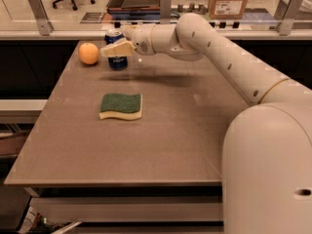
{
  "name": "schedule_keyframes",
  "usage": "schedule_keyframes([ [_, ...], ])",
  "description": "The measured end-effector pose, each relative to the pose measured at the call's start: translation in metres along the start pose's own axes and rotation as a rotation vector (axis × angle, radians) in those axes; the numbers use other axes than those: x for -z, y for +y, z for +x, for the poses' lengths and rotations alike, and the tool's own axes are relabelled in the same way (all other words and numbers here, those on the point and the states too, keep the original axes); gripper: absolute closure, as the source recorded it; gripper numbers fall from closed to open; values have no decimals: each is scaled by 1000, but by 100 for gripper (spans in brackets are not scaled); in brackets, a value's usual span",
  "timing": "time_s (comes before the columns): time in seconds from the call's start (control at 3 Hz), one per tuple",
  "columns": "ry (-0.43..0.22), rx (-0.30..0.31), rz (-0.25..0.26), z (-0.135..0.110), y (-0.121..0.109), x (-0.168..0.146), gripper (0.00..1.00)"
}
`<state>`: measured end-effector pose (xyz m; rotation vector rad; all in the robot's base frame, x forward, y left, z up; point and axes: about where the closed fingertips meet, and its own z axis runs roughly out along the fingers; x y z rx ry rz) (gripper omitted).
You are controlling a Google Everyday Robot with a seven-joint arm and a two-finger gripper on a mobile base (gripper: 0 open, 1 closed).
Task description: Move pepsi can near orange
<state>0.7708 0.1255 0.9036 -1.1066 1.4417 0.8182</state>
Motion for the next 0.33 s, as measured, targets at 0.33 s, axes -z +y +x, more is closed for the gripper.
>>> schedule_keyframes([
  [0.33,0,0,0,0,0,0,0],
])
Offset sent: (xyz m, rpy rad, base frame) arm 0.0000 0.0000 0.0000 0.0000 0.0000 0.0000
